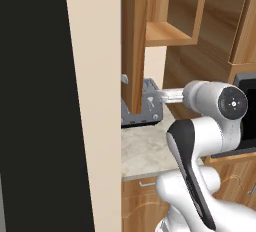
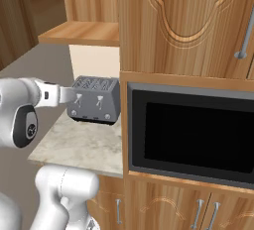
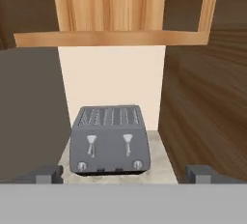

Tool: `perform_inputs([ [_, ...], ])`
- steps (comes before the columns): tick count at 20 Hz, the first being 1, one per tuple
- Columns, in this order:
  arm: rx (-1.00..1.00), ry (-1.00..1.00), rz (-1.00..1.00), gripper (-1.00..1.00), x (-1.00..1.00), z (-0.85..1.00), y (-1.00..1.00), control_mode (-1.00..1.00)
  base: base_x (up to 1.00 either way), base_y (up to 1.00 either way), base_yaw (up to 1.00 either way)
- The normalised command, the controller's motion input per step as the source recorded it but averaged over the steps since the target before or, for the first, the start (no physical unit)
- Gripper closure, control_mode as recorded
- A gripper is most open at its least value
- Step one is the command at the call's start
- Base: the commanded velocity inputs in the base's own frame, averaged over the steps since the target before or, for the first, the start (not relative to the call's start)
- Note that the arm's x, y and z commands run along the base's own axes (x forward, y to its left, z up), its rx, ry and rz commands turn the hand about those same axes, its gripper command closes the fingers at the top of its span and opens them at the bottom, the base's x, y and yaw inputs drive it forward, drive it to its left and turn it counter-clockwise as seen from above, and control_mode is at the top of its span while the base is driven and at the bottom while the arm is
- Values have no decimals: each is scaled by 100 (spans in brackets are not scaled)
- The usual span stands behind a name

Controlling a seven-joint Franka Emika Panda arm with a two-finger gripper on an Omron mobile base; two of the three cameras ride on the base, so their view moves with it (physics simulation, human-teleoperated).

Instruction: Close all open cabinet doors.

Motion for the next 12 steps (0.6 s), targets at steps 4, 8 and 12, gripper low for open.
perform_inputs([
  [4, 0, -16, 0, -100, 0, 47, -2, -100, 0, 0, 0],
  [8, 0, -8, 0, -100, -9, 43, 0, -100, 0, 0, 0],
  [12, 0, -7, 0, -100, -21, 42, 0, -100, 0, 0, 0],
])
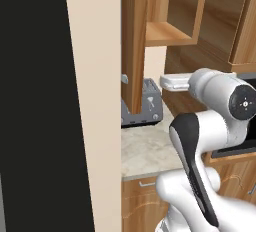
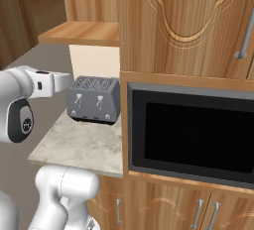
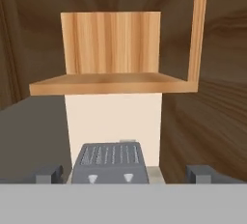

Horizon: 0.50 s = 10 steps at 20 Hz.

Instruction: Close all open cabinet doors.

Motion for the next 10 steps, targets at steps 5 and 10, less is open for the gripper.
perform_inputs([
  [5, 0, -4, 0, -100, -27, 39, 0, -100, 0, 0, 0],
  [10, 0, 5, 0, -100, -38, 17, 0, -100, 0, 0, 0],
])
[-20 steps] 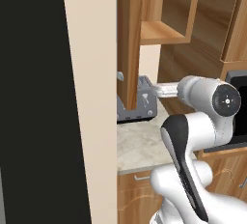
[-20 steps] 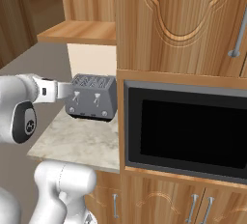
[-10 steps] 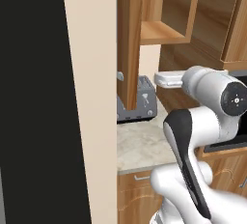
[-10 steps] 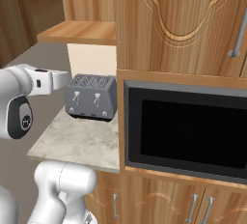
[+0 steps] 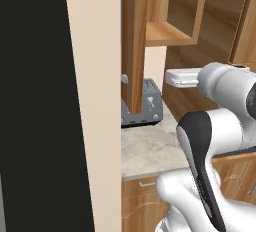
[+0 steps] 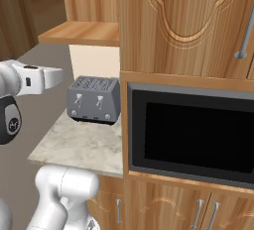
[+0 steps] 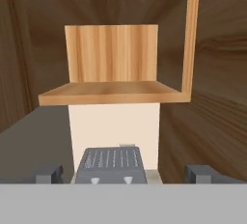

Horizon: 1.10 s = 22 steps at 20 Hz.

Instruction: Close all open cabinet doors.

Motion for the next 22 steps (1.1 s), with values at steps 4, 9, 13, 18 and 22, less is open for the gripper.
perform_inputs([
  [4, 0, 18, 0, -100, -21, 1, 0, -100, 0, 0, 0],
  [9, 0, 3, 0, -100, -23, 6, 0, -100, 0, 0, 0],
  [13, 0, 0, 0, -100, -22, 5, 0, -100, 0, 0, 0],
  [18, 0, -8, 0, -100, -7, 0, 0, -100, 0, 0, 0],
  [22, 0, -14, 0, -100, -18, 0, 0, -100, 0, 0, 0],
])
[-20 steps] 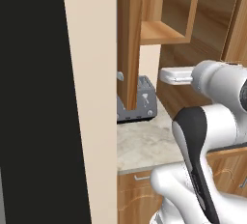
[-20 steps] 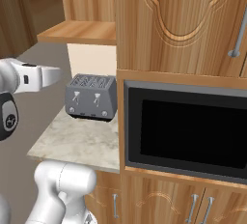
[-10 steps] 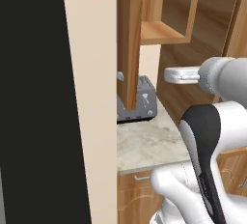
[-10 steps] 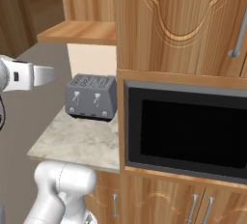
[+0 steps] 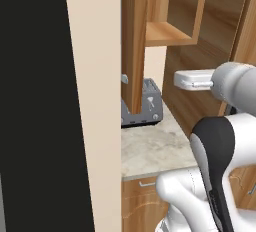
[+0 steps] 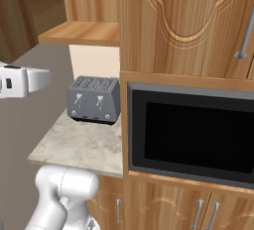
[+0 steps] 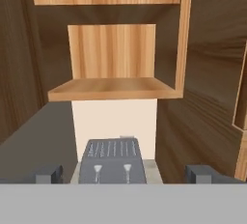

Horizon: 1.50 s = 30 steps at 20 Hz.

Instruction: Close all open cabinet doors.

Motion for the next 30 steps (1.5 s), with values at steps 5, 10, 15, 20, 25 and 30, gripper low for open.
perform_inputs([
  [5, 0, -10, 0, -100, -36, 3, 0, -100, 0, 0, 0],
  [10, 0, -5, 0, -100, -48, 13, 0, -100, 0, 0, 0],
  [15, 0, 0, 0, -100, -37, 25, 6, -100, 0, 0, 0],
  [20, 0, -7, 3, -100, -64, 6, 24, -100, 0, 0, 0],
  [25, 0, -9, 16, -100, -45, 0, 33, -100, 0, 0, 0],
  [30, 0, -2, 25, -100, -12, 0, 2, -100, 0, 0, 0],
])
